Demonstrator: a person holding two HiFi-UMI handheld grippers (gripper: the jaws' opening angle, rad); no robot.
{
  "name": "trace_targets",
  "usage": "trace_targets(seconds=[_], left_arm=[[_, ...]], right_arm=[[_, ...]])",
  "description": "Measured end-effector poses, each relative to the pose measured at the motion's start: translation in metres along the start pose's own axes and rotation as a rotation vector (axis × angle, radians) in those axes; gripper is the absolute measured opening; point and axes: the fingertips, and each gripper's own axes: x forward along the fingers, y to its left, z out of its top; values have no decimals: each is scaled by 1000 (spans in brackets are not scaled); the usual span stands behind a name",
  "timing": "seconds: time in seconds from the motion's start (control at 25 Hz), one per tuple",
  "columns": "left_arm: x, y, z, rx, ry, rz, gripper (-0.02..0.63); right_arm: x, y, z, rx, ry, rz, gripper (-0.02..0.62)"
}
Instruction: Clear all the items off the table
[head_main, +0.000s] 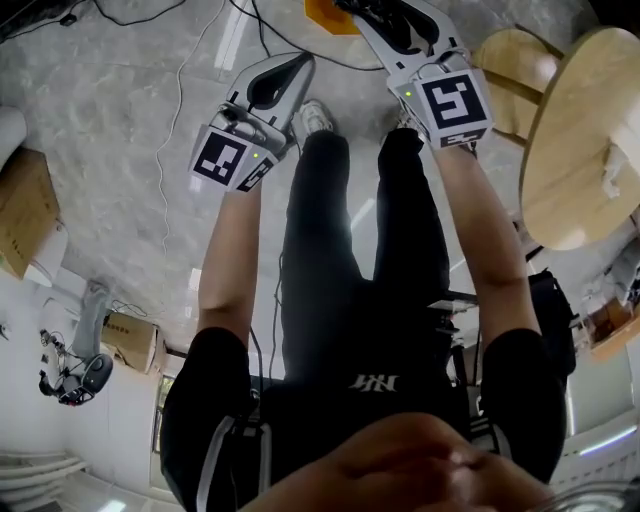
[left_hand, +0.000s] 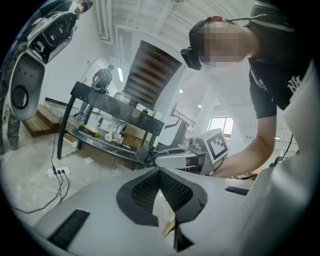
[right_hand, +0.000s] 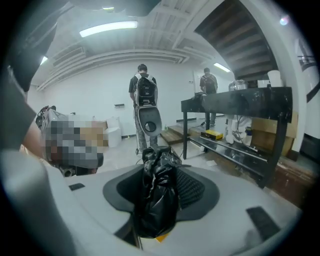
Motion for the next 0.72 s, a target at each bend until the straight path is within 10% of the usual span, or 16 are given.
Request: trace_targets(seconds=[0.72], left_arm=[[55,72,-106,0,17,-7,12]], right_arm=[[77,-36,-141,46,53,-14,176]])
